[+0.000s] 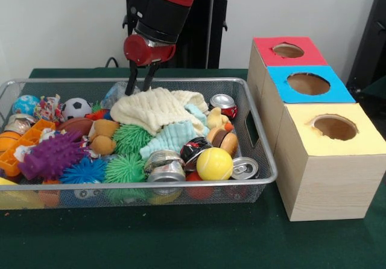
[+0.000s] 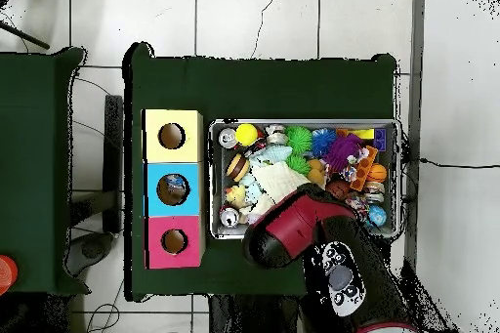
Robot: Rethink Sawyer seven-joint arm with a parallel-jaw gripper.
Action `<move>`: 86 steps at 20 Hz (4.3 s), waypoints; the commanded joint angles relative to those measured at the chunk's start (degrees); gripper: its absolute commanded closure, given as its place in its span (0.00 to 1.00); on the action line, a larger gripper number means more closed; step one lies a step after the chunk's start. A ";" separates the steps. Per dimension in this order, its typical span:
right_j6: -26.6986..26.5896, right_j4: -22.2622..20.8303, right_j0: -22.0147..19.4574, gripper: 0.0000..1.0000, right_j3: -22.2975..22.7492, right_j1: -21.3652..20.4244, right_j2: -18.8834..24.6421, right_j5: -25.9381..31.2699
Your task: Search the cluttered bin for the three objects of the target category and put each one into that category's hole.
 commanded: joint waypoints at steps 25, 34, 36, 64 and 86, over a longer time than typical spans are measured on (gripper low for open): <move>-7.12 -7.36 -3.19 0.00 -5.72 8.52 0.32 2.12; -6.45 -7.68 -3.98 0.00 -4.21 9.18 -1.43 2.19; -7.29 -8.14 -4.46 0.00 -4.02 8.58 -1.79 2.08; -16.95 -8.80 -12.17 1.00 -4.35 6.12 1.27 2.14; -11.46 -2.06 -7.94 1.00 3.06 -1.33 3.73 7.74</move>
